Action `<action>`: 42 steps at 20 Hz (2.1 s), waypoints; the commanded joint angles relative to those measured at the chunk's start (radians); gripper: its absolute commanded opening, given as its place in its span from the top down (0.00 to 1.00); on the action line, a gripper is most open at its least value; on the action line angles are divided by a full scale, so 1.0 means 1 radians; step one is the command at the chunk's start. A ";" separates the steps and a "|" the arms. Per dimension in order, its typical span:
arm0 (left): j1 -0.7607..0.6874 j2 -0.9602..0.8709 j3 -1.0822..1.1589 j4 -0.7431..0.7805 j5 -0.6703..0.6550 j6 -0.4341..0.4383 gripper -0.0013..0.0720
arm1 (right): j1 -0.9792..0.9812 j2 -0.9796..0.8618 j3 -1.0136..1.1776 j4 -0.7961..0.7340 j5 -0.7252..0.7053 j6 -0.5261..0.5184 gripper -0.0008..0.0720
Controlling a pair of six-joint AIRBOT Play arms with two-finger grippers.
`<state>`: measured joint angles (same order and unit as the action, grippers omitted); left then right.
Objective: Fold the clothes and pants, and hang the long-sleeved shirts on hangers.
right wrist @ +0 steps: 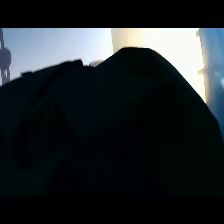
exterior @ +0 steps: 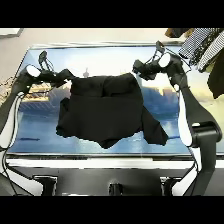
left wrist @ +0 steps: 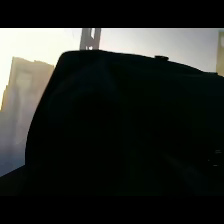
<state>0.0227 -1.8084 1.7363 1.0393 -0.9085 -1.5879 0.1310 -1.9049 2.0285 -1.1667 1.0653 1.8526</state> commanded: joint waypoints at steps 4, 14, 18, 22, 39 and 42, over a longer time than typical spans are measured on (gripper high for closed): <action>0.166 0.256 -0.074 0.035 -0.284 -0.023 0.00 | -0.127 0.273 -0.127 -0.092 0.438 -0.219 0.29; 0.189 0.879 -1.081 -0.030 -0.209 -0.010 0.00 | 0.027 0.911 -1.410 0.189 -0.128 -0.005 0.12; 0.147 0.904 -1.220 -0.124 -0.179 -0.010 0.00 | 0.174 0.871 -1.505 0.252 -0.388 0.058 0.12; 0.042 0.884 -1.231 -0.124 -0.085 -0.039 0.00 | 0.203 0.752 -1.504 0.356 -0.553 0.060 0.43; -0.267 0.600 -1.218 -0.266 0.228 -0.118 0.96 | 0.203 0.901 -1.490 0.360 -0.424 0.083 0.94; -0.220 0.638 -1.138 -0.252 0.131 -0.061 0.96 | 0.203 0.975 -1.485 0.348 -0.407 0.091 0.94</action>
<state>-0.2272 -1.1904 0.5453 0.7868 -0.7059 -1.6882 0.3328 -0.9852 0.5392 -0.8101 0.6449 1.9327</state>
